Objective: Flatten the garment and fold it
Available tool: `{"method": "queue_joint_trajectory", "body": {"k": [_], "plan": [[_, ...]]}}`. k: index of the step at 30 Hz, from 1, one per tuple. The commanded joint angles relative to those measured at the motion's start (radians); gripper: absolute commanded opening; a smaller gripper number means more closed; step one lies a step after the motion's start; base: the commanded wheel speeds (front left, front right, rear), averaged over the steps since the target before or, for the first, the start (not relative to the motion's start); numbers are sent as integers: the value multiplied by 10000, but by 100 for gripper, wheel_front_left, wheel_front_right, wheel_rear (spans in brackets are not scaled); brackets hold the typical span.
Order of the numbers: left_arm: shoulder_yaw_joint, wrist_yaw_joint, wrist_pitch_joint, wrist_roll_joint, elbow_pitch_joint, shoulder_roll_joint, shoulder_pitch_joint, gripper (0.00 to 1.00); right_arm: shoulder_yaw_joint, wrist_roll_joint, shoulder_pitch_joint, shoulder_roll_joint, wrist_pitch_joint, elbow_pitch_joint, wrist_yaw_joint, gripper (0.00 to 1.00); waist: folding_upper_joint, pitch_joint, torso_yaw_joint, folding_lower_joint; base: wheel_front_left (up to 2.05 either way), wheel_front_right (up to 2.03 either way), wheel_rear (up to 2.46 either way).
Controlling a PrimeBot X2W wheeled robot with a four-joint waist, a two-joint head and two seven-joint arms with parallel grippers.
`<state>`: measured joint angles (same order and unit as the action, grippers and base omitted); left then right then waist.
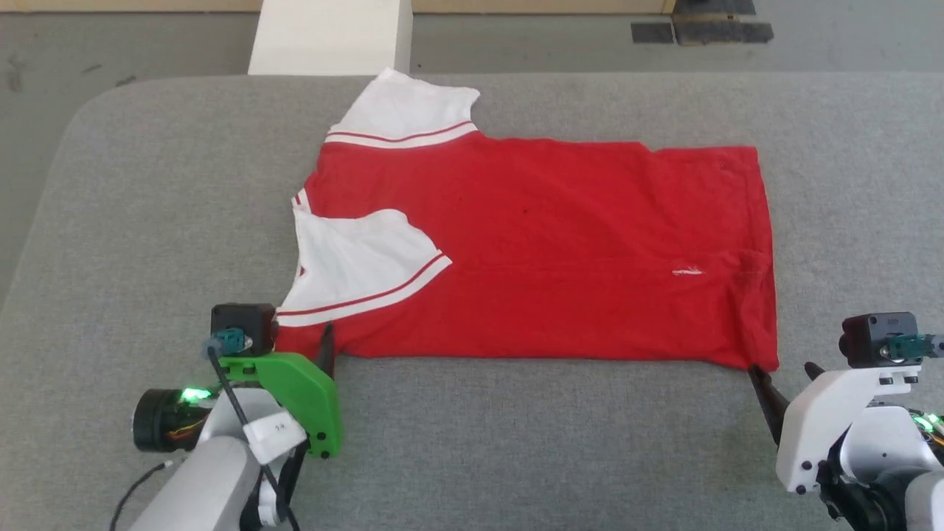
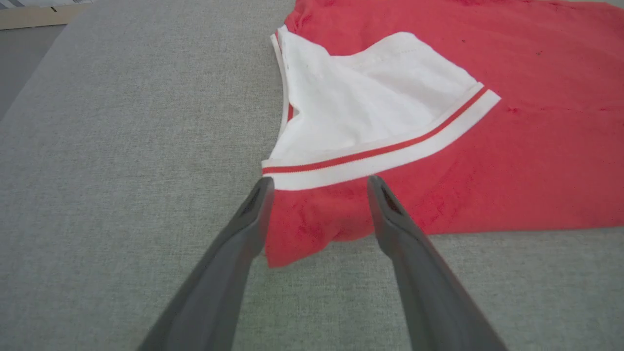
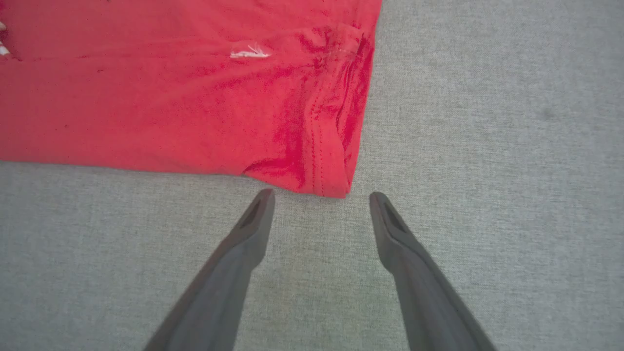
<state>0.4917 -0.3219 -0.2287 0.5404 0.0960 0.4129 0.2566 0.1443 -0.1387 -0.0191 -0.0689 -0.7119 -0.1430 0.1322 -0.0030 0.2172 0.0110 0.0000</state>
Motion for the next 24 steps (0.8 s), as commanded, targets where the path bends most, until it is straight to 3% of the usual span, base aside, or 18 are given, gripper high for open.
{"method": "queue_joint_trajectory", "body": {"k": [1, 9, 16, 17, 18, 19, 24], "plan": [[-18, -149, -203, -60, -121, 146, -109, 100, 25, 16, 117, 72, -82, -193, -15, 100, 30, 169, -81, 0, 0, 0, 0], [-17, -771, -1723, -219, -429, 704, 144, 100, 6, -24, 117, 158, -274, -801, -15, 100, 30, 732, -319, 0, 0, 0, 0], [144, -598, -2696, 77, -231, 886, 260, 100, -81, -100, 17, 179, -301, -975, -15, 100, 30, 1169, -497, 0, 0, 0, 0], [178, -524, -2824, 187, -175, 863, 246, 81, -76, -89, -3, 180, -286, -990, -15, 100, 30, 1205, -505, 0, 0, 0, 0], [199, -458, -2900, 280, -125, 839, 224, 36, -73, -77, -17, 181, -278, -996, -15, 100, 30, 1223, -510, 0, 0, 0, 0], [213, -372, -2918, 363, -64, 818, 208, 0, -69, -57, -36, 182, -269, -1001, -15, 100, 30, 1231, -507, 0, 0, 0, 0], [229, -260, -2390, 372, 142, 618, 173, 0, -88, 75, -89, 184, -286, -944, -15, 100, 30, 1021, -369, 0, 0, 0, 0]]}}
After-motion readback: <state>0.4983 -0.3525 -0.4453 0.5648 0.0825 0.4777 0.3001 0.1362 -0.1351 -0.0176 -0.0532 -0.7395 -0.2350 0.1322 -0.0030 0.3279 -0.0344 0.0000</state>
